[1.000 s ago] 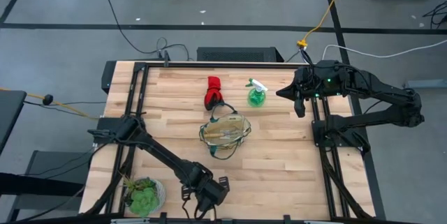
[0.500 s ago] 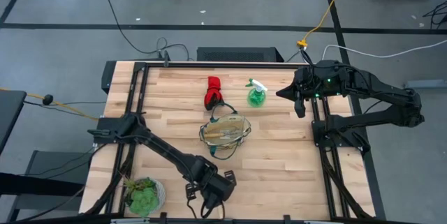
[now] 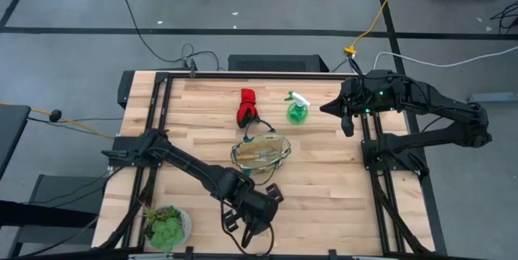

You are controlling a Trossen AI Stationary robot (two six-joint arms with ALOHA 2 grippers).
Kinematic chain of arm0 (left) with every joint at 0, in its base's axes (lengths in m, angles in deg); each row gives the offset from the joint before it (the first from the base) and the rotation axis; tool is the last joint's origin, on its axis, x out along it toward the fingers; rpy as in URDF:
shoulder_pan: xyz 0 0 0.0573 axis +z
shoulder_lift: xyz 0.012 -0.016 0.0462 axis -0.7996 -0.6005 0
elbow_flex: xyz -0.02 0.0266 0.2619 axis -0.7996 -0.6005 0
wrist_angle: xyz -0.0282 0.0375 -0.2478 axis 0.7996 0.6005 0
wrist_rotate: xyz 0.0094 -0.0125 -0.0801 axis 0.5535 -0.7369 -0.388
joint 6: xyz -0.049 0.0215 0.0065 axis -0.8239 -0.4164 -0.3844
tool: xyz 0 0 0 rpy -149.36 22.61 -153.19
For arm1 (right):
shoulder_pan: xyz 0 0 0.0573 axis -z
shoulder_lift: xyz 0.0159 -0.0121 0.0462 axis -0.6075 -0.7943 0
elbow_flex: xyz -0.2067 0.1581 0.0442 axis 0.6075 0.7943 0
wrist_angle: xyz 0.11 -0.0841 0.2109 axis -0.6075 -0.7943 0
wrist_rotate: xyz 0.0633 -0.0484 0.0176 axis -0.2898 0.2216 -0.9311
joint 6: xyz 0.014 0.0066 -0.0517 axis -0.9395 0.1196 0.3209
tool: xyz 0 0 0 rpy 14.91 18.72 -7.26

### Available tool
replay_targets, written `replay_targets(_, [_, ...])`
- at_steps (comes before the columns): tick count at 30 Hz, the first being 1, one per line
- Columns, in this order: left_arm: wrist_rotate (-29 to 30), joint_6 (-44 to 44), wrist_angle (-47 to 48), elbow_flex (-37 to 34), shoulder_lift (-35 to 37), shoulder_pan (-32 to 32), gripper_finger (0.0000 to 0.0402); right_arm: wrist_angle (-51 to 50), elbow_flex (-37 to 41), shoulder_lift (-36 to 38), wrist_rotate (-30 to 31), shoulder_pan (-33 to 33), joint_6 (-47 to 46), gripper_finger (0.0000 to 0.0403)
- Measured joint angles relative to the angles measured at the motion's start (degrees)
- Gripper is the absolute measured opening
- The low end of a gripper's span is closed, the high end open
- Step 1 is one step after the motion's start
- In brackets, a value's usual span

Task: Pick & Place Garden tools in Gardening bag
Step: Put the light brown trowel into the light brown and green gardening bag

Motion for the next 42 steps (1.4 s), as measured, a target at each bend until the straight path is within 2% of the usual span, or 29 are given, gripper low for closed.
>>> replay_targets(14, [1.3,-4.4,6.4,14.1,0.0,3.7,0.0062,0.0,0.0,0.0,0.0,0.0,1.4,0.0002])
replay_targets(23, [2.3,-7.4,6.7,14.1,2.6,7.5,0.0062,0.5,0.0,0.0,0.0,-0.3,2.3,0.0001])
replay_targets(30, [3.8,-7.5,7.9,13.8,4.6,10.7,0.0063,4.6,0.0,0.6,0.0,-3.2,5.7,0.0001])
replay_targets(35, [4.0,-9.0,8.2,13.8,6.0,13.3,0.0063,7.4,0.0,3.4,0.6,-6.0,7.7,0.0])
replay_targets(42, [4.1,-11.4,9.0,13.8,7.1,16.3,0.0062,8.0,0.0,8.6,5.0,-8.3,8.5,0.0])
